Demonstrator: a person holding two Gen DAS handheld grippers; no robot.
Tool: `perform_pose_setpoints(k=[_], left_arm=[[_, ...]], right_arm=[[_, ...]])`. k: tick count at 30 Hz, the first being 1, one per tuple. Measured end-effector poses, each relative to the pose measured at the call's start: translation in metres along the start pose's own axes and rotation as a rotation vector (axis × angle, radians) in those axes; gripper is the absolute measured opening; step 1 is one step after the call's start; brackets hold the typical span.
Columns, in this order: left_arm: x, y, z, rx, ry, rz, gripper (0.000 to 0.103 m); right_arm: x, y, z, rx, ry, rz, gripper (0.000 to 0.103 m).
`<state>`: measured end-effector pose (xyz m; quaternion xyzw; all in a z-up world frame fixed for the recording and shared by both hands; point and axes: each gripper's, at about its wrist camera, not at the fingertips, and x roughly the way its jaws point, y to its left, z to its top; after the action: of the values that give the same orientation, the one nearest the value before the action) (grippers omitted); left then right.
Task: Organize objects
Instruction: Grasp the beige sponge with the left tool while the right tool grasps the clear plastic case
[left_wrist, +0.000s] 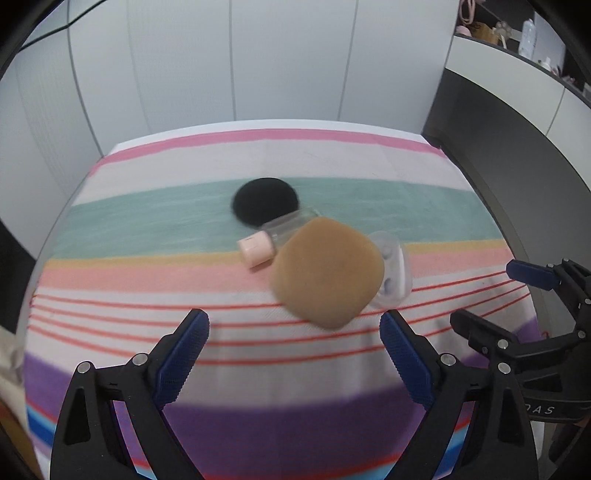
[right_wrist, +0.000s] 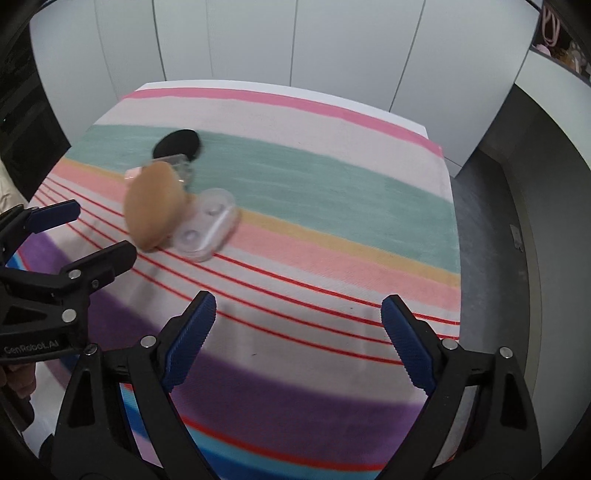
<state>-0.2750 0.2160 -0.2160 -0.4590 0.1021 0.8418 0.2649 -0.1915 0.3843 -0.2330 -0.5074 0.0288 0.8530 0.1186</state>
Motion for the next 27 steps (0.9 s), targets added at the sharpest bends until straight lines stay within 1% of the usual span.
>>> perform_pose_setpoints(k=[4,5,6,7,8,9,10,13,16,18,20,23,24,25,26,27], left_arm=[[0.02,-0.002,0.006,0.01,-0.002,-0.051,0.094],[0.022,-0.003,0.007,0.018,-0.017,-0.048,0.092],[0.023,-0.005,0.008,0.028,-0.022,-0.051,0.086],[0.023,-0.008,0.009,0.04,-0.028,-0.053,0.076],[0.022,-0.011,0.009,0.056,-0.028,-0.061,0.072],[0.02,-0.012,0.009,0.065,-0.021,-0.068,0.065],[0.018,-0.013,0.008,0.067,-0.019,-0.071,0.065],[0.006,-0.008,0.002,0.044,-0.024,-0.042,0.064],[-0.008,0.005,-0.004,-0.011,-0.026,0.021,0.064],[-0.014,0.015,-0.007,-0.046,-0.013,0.062,0.064],[-0.017,0.023,-0.01,-0.058,-0.006,0.082,0.066],[-0.013,0.033,-0.012,-0.051,0.002,0.133,0.068],[-0.009,0.037,-0.013,-0.059,0.011,0.131,0.072],[-0.008,0.043,-0.016,-0.069,0.021,0.126,0.077],[-0.001,0.044,-0.016,-0.074,0.034,0.121,0.08],[0.004,0.043,-0.016,-0.068,0.035,0.121,0.085]], right_arm=[[0.008,-0.004,-0.001,0.0,-0.006,0.0,0.093],[0.01,-0.004,-0.001,0.0,-0.01,0.005,0.093],[0.011,-0.003,-0.001,-0.003,-0.01,0.011,0.093],[0.013,-0.001,-0.001,-0.01,-0.007,0.016,0.093],[0.014,0.001,-0.001,-0.014,-0.006,0.018,0.093],[0.016,0.003,-0.002,-0.015,-0.004,0.024,0.093],[0.016,0.005,-0.002,-0.012,-0.011,0.03,0.093],[0.018,0.011,0.001,-0.01,-0.021,0.047,0.093],[0.022,0.019,0.005,0.003,-0.037,0.073,0.093],[0.024,0.027,0.01,-0.005,-0.049,0.079,0.093],[0.026,0.035,0.014,-0.02,-0.059,0.088,0.093],[0.033,0.046,0.024,-0.025,-0.069,0.089,0.093],[0.034,0.049,0.028,-0.022,-0.07,0.088,0.093],[0.036,0.052,0.032,-0.018,-0.071,0.086,0.093],[0.038,0.054,0.036,-0.012,-0.072,0.083,0.093],[0.04,0.054,0.039,-0.008,-0.074,0.078,0.091]])
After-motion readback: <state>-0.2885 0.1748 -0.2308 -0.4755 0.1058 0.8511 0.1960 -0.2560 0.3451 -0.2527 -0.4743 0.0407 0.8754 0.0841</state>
